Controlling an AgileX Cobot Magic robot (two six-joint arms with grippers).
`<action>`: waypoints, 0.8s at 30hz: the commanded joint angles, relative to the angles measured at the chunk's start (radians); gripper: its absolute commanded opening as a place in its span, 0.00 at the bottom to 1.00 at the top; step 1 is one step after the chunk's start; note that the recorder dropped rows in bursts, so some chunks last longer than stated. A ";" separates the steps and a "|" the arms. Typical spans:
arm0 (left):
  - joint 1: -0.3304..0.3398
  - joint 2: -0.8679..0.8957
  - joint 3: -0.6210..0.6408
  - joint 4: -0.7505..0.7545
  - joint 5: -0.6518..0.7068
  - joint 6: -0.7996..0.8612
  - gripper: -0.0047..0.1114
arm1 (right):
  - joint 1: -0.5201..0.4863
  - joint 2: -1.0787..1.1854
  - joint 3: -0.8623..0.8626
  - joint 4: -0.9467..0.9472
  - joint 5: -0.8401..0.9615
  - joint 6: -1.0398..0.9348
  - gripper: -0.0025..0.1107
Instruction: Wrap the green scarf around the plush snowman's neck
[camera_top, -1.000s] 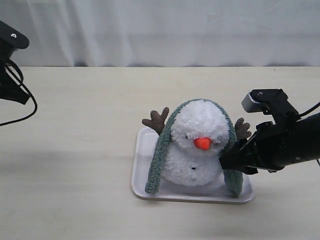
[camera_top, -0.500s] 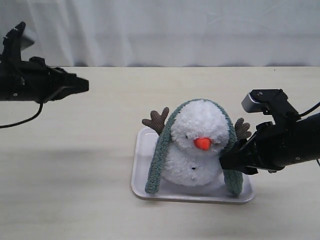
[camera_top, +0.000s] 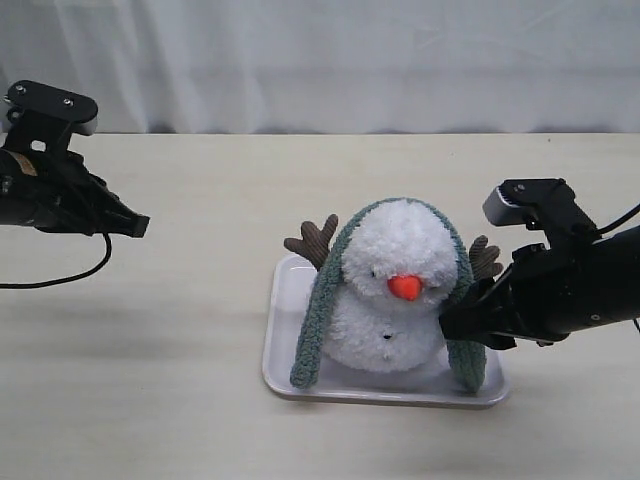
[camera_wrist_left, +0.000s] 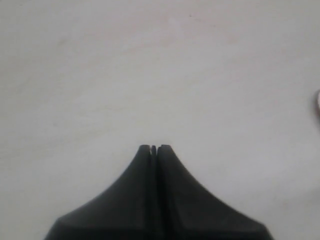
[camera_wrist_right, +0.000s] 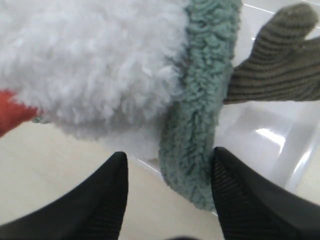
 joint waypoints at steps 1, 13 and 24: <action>-0.009 -0.009 0.000 0.136 -0.013 -0.140 0.04 | 0.001 -0.002 0.005 -0.009 0.001 0.000 0.45; -0.295 -0.009 0.021 0.070 0.050 -0.045 0.04 | 0.001 -0.002 0.005 -0.009 0.023 0.021 0.45; -0.589 0.001 0.021 0.057 0.003 -0.014 0.25 | 0.001 -0.002 0.005 -0.009 0.015 0.022 0.45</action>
